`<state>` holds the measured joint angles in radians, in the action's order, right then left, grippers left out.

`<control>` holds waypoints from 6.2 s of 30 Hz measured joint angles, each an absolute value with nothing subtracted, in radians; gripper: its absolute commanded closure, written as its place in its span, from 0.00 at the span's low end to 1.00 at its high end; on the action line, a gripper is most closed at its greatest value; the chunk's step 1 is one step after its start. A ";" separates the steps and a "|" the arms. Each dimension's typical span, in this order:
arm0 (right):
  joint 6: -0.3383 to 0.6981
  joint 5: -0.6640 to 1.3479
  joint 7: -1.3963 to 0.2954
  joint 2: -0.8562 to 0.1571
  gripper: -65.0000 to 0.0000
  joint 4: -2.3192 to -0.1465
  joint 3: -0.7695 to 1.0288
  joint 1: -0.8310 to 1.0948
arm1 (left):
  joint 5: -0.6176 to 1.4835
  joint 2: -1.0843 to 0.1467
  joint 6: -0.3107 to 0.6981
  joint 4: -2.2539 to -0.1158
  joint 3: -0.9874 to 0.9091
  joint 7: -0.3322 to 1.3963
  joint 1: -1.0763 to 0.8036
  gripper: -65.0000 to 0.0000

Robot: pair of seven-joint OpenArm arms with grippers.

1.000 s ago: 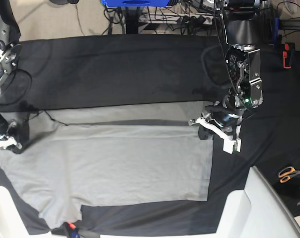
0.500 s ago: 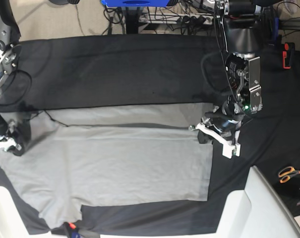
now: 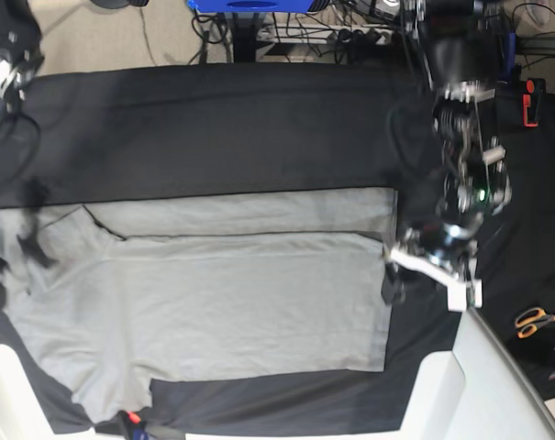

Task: Fold the T-shirt properly
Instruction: 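Drag the held shirt back across the table with both grippers, then open both grippers and release the shirt edge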

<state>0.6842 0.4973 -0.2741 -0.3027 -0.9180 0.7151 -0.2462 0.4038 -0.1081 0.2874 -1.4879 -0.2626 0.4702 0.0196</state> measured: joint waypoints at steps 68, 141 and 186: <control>0.427 0.943 -0.202 -0.396 1.00 -0.340 0.554 -0.284 | 0.674 -0.047 0.287 -1.248 -0.405 0.442 -0.194 0.34; 0.418 1.077 -0.382 -0.344 1.00 -0.831 0.558 0.121 | 0.659 -0.042 0.284 -1.376 -0.397 0.558 -0.311 1.00; 0.355 1.073 -0.463 -0.082 1.00 -1.305 0.660 0.492 | 0.662 -0.232 0.287 -1.518 -0.398 0.562 -0.474 1.00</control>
<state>0.3546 1.0733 -0.4629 -0.0818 -1.3052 0.6601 0.4923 0.6624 -0.2321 0.2874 -1.5185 -0.3985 0.5617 -0.4736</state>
